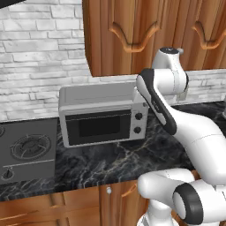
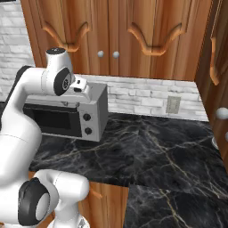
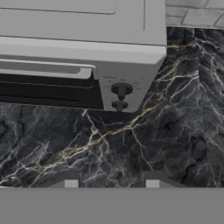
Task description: Navigate to the sink.
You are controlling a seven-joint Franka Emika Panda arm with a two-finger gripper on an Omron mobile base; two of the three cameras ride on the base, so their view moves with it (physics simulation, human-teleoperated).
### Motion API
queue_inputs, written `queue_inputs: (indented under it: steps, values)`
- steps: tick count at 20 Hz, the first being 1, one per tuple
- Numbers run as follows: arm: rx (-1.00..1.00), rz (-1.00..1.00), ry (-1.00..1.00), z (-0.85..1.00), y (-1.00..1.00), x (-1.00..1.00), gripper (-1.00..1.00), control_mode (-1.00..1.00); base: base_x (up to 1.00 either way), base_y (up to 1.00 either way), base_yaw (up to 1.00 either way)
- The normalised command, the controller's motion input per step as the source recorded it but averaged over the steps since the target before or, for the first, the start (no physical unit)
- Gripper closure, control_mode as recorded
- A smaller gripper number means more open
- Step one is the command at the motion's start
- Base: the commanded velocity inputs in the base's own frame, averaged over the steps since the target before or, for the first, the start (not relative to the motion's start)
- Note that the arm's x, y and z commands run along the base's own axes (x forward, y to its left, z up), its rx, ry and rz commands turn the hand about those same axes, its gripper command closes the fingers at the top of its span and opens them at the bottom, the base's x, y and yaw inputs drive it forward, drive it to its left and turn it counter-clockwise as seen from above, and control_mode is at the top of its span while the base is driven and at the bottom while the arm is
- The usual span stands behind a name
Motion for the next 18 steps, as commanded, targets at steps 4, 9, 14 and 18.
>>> queue_inputs:
  steps: [4,9,14,18]
  values:
    - [0.0,0.0,0.0,0.0,0.0,0.0,-1.0,1.0,0.0,0.0,0.0]
    - [0.0,0.0,0.0,0.0,0.0,0.0,-1.0,1.0,-0.16,0.01,0.0]
    - [0.0,0.0,0.0,0.0,0.0,0.0,-1.0,1.0,-0.33,0.28,0.13]
    - [0.0,0.0,0.0,0.0,0.0,0.0,-1.0,1.0,-0.38,0.74,0.53]
